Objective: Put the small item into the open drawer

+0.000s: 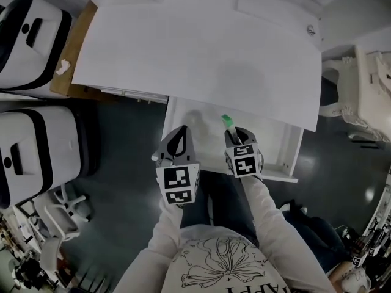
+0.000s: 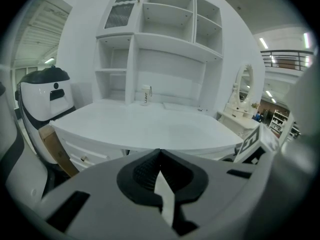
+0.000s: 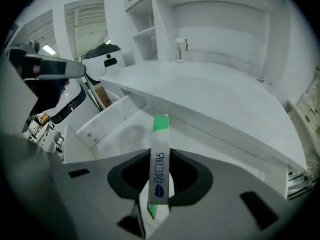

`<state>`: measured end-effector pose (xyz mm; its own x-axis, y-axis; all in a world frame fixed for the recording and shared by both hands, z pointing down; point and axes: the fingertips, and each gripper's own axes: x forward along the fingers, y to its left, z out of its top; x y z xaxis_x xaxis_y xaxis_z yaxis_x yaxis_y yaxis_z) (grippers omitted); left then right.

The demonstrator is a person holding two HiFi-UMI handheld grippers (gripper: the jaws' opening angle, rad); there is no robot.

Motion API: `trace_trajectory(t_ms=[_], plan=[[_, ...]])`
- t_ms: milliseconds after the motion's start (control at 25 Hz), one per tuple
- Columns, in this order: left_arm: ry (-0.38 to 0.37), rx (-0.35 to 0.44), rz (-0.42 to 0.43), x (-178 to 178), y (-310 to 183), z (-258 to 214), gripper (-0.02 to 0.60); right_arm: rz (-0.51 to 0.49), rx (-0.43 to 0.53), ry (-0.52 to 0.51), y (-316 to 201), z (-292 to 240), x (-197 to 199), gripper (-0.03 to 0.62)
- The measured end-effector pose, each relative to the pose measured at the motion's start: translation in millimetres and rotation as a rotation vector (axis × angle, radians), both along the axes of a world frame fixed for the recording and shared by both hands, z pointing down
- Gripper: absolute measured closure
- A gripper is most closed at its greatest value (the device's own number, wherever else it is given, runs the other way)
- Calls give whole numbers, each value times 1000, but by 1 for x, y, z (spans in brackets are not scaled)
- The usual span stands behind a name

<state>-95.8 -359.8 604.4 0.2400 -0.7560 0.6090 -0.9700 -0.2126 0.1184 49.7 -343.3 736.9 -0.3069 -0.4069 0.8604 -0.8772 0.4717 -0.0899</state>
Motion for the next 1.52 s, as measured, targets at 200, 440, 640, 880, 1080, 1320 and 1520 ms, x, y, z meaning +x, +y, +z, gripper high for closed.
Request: trace_trajectory(t_ms=[200, 440, 640, 880, 1080, 1320, 1520], plan=[[-1, 9, -8, -1, 1, -2, 578, -23, -56, 59, 1, 36, 11, 503], [-6, 8, -28, -6, 1, -6, 580, -31, -102, 86, -1, 53, 15, 502], [-6, 12, -37, -8, 4, -7, 580, -32, -77, 61, -4, 49, 11, 463], [-4, 46, -39, -8, 0, -24, 579, -19, 18, 30, -12, -2, 6, 456], [0, 95, -33, -4, 1, -53, 579, 38, 146, -35, -12, -67, 3, 486], [10, 175, -32, 10, 2, -95, 579, 154, 352, -132, -27, -164, 18, 529], [17, 254, -26, 21, -2, -132, 580, 255, 493, -200, -35, -231, 38, 568]])
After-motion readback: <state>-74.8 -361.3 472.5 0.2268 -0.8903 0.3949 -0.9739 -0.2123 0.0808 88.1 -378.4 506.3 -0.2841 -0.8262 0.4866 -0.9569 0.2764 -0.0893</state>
